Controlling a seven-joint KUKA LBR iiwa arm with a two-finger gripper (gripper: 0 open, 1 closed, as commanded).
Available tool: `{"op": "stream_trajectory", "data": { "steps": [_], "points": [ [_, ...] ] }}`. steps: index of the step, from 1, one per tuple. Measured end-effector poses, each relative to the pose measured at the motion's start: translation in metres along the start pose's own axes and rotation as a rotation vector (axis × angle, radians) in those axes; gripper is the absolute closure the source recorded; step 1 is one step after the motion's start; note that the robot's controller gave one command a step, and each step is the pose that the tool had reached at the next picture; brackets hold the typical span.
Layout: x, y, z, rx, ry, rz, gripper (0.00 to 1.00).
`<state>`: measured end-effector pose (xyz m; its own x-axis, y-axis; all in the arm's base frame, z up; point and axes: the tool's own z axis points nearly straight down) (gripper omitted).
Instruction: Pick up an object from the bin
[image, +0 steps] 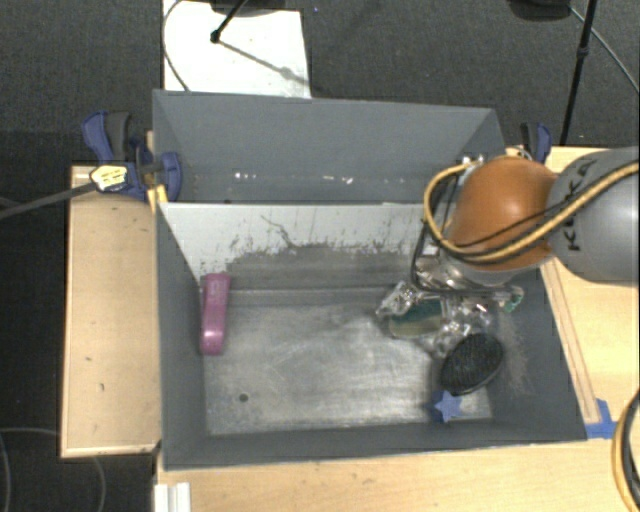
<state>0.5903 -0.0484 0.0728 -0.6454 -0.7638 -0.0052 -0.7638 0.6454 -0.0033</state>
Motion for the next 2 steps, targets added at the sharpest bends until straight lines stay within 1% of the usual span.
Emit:
{"op": "stream_trajectory", "data": {
  "steps": [1, 2],
  "points": [
    [0.0, 0.0, -0.002, 0.0, 0.0, 0.005, 1.0],
    [0.022, 0.034, -0.143, 0.002, 0.0, -0.265, 1.0]
  ]
}}
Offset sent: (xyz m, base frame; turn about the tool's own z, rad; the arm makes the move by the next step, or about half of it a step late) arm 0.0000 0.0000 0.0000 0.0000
